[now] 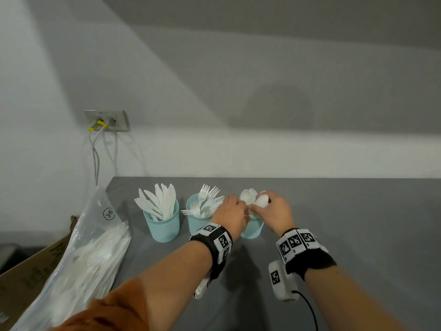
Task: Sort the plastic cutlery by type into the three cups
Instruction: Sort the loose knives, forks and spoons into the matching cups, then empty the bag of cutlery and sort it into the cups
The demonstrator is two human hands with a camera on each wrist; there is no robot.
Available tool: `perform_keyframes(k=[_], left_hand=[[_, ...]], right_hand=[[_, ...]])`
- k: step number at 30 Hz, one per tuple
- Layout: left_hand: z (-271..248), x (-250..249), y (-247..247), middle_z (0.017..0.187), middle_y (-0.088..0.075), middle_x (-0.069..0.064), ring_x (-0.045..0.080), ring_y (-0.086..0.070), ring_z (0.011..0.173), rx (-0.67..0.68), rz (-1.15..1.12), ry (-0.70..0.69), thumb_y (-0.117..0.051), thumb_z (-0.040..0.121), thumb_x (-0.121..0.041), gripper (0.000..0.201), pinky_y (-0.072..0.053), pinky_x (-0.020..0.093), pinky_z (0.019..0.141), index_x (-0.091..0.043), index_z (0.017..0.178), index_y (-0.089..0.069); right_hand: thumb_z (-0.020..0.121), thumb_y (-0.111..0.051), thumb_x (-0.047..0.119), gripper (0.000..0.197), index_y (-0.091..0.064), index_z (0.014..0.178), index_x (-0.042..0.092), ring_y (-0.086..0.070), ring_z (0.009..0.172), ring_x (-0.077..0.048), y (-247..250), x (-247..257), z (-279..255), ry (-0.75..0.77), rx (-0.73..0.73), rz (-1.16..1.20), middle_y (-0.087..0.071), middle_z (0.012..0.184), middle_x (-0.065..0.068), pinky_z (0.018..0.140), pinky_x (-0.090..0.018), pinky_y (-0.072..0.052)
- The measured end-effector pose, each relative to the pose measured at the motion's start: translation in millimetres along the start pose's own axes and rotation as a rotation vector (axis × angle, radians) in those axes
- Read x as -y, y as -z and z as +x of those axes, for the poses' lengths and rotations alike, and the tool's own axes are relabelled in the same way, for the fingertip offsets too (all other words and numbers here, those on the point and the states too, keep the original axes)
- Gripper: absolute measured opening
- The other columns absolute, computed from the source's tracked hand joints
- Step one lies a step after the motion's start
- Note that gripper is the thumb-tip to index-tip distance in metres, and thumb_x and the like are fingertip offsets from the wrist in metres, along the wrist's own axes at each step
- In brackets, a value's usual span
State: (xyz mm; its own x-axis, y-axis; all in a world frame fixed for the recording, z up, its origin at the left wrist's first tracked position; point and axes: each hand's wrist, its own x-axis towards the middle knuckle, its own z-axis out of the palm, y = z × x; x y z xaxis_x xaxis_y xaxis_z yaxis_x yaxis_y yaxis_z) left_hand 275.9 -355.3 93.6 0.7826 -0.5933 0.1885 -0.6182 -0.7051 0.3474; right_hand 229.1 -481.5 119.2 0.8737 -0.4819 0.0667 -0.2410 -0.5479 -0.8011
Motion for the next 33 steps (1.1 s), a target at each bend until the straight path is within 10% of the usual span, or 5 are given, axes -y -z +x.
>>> perform_keyframes(k=[9, 14, 22, 28, 33], left_hand=[[-16.9, -1.6, 15.2, 0.126, -0.05, 0.008, 0.024, -0.044, 0.121, 0.041, -0.02, -0.015, -0.049, 0.094, -0.024, 0.032, -0.04, 0.036, 0.098, -0.016, 0.124, -0.055], [-64.8, 19.2, 49.5, 0.115, -0.062, 0.0, 0.02, -0.054, 0.108, -0.114, -0.075, -0.03, -0.051, 0.092, -0.026, 0.024, -0.046, 0.036, 0.087, -0.023, 0.113, -0.063], [-163.3, 115.4, 106.3, 0.097, -0.066, -0.006, 0.017, -0.06, 0.093, -0.377, -0.067, 0.428, -0.055, 0.088, -0.026, 0.017, -0.05, 0.036, 0.081, -0.028, 0.1, -0.066], [-228.2, 175.8, 119.6, 0.128, -0.047, 0.014, 0.034, -0.049, 0.114, -0.331, 0.059, 0.912, -0.063, 0.082, -0.015, 0.055, -0.048, 0.045, 0.088, -0.015, 0.132, -0.043], [-248.2, 183.4, 114.0, 0.12, -0.061, 0.012, 0.03, -0.06, 0.107, -0.228, -0.111, 0.854, -0.047, 0.09, -0.006, 0.048, -0.049, 0.038, 0.089, -0.015, 0.136, -0.042]], right_hand=[[0.088, -0.058, 0.009, 0.02, -0.067, 0.105, 0.011, -0.056, 0.104, -0.023, 0.3, -5.3, -11.0, 0.084, -0.026, -0.138, -0.052, 0.12, -0.01, 0.089, -0.021, -0.036], [0.086, -0.057, 0.016, 0.011, -0.062, 0.087, 0.025, -0.055, 0.082, -0.018, -17.1, 34.6, -36.0, 0.195, -0.041, -0.1, -0.054, 0.094, 0.001, 0.079, -0.03, -0.045], [0.086, -0.058, 0.015, 0.013, -0.066, 0.088, 0.025, -0.053, 0.06, -0.013, -112.1, 98.0, -97.7, 0.353, 0.445, -0.038, -0.052, 0.062, 0.008, 0.069, -0.03, -0.046], [0.087, -0.052, 0.012, 0.021, -0.067, 0.098, 0.021, -0.061, 0.087, -0.017, -169.5, 140.9, -122.3, 0.546, 0.687, -0.146, -0.06, 0.091, 0.003, 0.085, -0.032, -0.05], [0.088, -0.055, 0.015, 0.031, -0.06, 0.117, 0.024, -0.043, 0.117, -0.018, -201.7, 176.7, -134.8, 0.809, 0.694, -0.254, -0.055, 0.119, 0.002, 0.099, -0.034, -0.042]])
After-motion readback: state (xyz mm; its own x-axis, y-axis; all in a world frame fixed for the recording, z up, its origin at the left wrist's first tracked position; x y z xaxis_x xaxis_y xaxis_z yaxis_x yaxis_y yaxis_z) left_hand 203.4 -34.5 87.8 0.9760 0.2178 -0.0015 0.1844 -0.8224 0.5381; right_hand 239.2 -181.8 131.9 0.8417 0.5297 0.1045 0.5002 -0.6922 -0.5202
